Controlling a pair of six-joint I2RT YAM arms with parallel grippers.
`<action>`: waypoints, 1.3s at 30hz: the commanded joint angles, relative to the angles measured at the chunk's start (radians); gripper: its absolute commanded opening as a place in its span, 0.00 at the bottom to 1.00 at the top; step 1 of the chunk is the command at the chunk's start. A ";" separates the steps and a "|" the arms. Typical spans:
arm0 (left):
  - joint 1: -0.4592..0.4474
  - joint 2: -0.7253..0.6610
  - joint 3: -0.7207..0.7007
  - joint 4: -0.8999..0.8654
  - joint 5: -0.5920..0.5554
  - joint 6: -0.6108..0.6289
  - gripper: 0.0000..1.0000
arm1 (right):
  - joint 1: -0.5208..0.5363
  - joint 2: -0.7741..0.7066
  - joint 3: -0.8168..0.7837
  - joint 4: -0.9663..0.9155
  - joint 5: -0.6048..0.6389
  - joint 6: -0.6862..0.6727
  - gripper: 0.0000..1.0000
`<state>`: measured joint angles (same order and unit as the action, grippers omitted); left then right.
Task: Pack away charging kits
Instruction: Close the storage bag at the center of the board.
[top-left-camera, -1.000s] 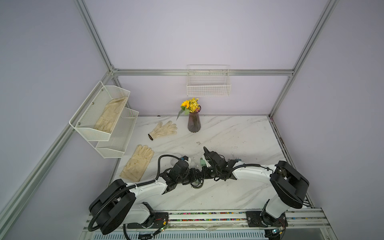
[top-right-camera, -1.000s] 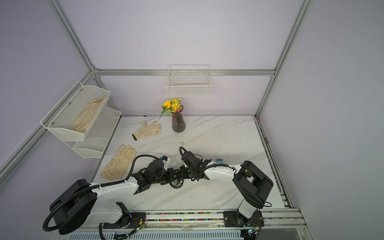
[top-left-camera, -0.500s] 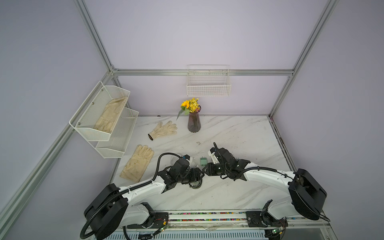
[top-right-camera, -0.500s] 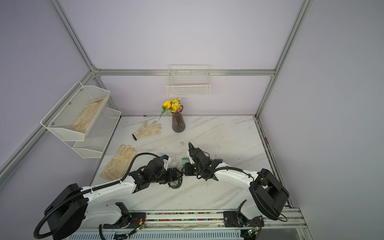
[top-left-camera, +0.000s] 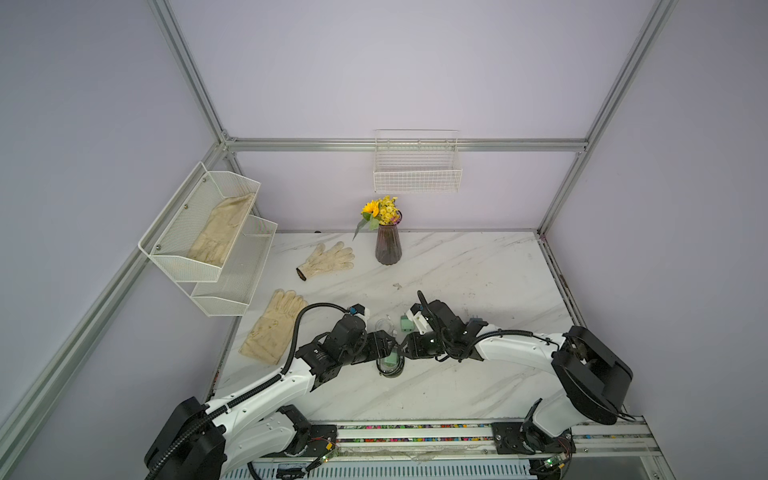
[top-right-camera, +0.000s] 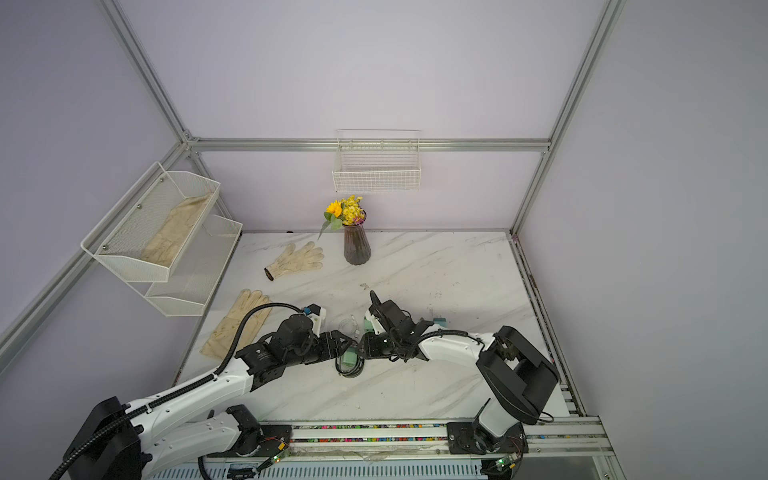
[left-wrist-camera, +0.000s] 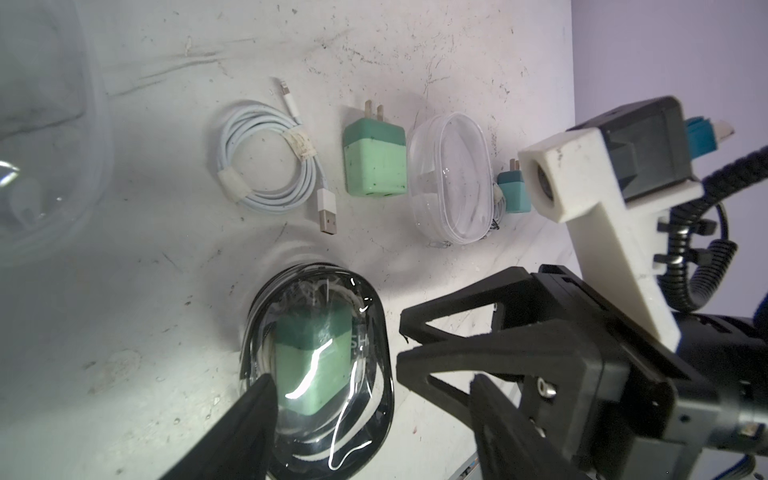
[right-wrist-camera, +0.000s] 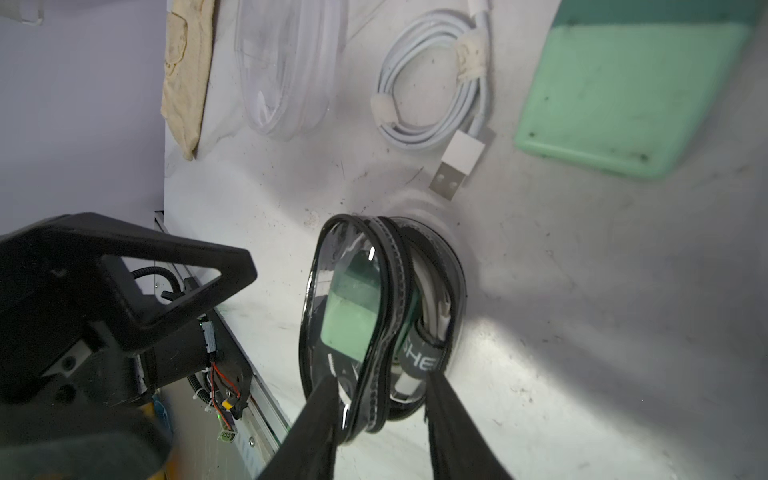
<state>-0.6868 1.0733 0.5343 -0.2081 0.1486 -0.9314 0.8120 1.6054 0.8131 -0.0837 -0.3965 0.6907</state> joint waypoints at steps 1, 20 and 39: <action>0.013 0.013 -0.002 0.007 -0.002 0.006 0.72 | 0.007 0.027 0.030 0.034 -0.025 0.003 0.36; 0.020 0.064 -0.088 0.089 0.052 -0.010 0.72 | 0.008 -0.005 -0.003 -0.035 0.007 0.030 0.00; 0.020 0.177 -0.134 0.274 0.127 -0.046 0.73 | -0.017 -0.015 -0.022 -0.120 0.074 0.032 0.00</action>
<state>-0.6743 1.2469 0.4290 -0.0074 0.2451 -0.9619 0.8040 1.6135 0.8085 -0.1577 -0.3485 0.7208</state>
